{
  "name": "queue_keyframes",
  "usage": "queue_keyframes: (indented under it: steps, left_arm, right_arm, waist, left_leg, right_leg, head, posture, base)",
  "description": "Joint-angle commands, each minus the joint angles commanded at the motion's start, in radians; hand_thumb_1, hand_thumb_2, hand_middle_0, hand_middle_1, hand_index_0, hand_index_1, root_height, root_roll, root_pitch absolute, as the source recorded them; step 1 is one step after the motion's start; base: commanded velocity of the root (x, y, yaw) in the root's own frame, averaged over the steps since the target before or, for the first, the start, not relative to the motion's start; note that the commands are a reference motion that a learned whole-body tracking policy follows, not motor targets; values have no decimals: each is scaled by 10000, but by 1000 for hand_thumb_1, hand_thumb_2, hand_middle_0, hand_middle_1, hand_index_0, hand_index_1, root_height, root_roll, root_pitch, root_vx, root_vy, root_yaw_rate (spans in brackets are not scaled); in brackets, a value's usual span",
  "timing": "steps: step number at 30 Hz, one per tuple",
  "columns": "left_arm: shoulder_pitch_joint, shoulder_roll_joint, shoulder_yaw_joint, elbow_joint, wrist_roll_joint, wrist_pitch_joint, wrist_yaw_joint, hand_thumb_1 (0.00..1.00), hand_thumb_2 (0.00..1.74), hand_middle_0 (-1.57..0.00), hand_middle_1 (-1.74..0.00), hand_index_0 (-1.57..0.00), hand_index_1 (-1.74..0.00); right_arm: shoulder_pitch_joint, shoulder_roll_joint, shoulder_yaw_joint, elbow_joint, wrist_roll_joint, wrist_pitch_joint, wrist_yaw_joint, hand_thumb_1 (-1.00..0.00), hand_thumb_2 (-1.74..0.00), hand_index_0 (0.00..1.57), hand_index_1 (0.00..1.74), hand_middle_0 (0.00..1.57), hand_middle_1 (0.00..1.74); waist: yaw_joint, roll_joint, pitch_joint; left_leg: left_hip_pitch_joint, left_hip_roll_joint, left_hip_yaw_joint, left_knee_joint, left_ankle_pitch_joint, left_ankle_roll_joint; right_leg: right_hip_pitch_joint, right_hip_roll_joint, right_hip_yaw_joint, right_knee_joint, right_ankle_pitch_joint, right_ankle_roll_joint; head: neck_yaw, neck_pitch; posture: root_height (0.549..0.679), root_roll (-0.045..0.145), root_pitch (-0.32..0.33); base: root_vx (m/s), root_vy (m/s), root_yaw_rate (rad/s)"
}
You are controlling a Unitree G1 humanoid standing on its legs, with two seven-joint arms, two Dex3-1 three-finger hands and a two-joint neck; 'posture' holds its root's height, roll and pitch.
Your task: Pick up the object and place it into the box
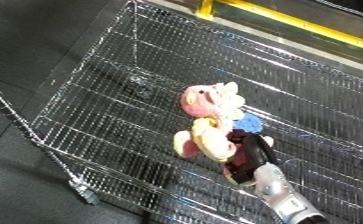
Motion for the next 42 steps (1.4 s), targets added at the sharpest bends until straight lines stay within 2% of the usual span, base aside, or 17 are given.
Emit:
queue_keyframes:
  steps: [7, 14, 20, 26, 32, 38, 42]
  left_arm:
    - [-96, -31, 53, 191, -90, 73, -94, 1000, 1740, -1570, -1740, -1570, -1740]
    - [-243, -143, 135, 504, -130, 132, -185, 1000, 1740, -1570, -1740, -1570, -1740]
    - [-308, -266, 139, 723, -104, 180, -266, 1000, 1740, -1570, -1740, -1570, -1740]
    - [-363, -361, 152, 823, -13, 251, -331, 1000, 1740, -1570, -1740, -1570, -1740]
    - [-440, -553, 253, 897, 30, 336, -373, 1000, 1740, -1570, -1740, -1570, -1740]
    - [-415, -840, 465, 813, 129, 476, -428, 1000, 1740, -1570, -1740, -1570, -1740]
    - [-320, -983, 611, 695, 135, 558, -455, 1000, 1740, -1570, -1740, -1570, -1740]
  right_arm:
    - [244, -60, -158, -393, 207, -78, 14, -1000, -1740, 1570, 1740, 1570, 1740]
    - [862, -342, -586, -1943, 548, -410, -183, -1000, -1740, 1570, 1740, 1570, 1740]
    - [1794, -885, -1162, -3779, 356, -649, -456, -1000, -1740, 1570, 1740, 1570, 1740]
    - [2559, -1620, -1785, -5137, 68, -737, -616, -1000, -1740, 1570, 1740, 1570, 1740]
    - [3636, -2174, -2867, -6724, 11, -901, -797, -1000, -1740, 1570, 1740, 1570, 1740]
    - [5435, -2263, -4333, -8690, -271, -960, -832, -1000, -1740, 1570, 1740, 1570, 1740]
    - [6491, -2379, -5318, -9485, -470, -953, -907, -1000, -1740, 1570, 1740, 1570, 1740]
  waist:
    - [-114, -9, 0]
    - [-434, -105, 0]
    - [-852, -176, 0]
    - [-1228, -164, 0]
    - [-1753, -179, 0]
    - [-2381, -193, 0]
    - [-2751, -177, 0]
  left_leg:
    - [290, 28, 74, -155, 32, -38]
    - [863, 123, 264, -406, 69, -32]
    - [1335, 197, 419, -608, 139, -14]
    - [1652, 215, 545, -646, 200, -8]
    - [2107, 214, 751, -755, 267, 17]
    - [2630, 266, 970, -882, 294, 46]
    - [2954, 315, 1118, -912, 275, 58]
  right_leg:
    - [200, -26, 39, -14, -70, 2]
    - [542, -34, 155, -65, -107, -10]
    - [828, -26, 268, -103, -126, -42]
    - [1018, -5, 363, -39, -113, -73]
    - [1339, 35, 504, -107, -76, -119]
    - [1699, 99, 666, -197, -92, -152]
    - [1916, 141, 770, -280, -58, -156]
  head:
    - [90, -225]
    - [109, -463]
    - [54, -583]
    - [195, -711]
    - [289, -1003]
    - [544, -1440]
    - [1067, -1589]
  posture:
    - [614, -13, -37]
    - [616, -4, -65]
    - [617, 7, -97]
    - [617, 17, -129]
    - [619, 29, -163]
    - [620, 38, -196]
    - [621, 44, -217]
  base:
    - [0, -2, -15]
    - [-1, -6, -81]
    - [-14, -18, -112]
    - [-20, -27, -81]
    - [-14, -22, -112]
    - [-4, -12, -116]
    - [-1, -7, -145]
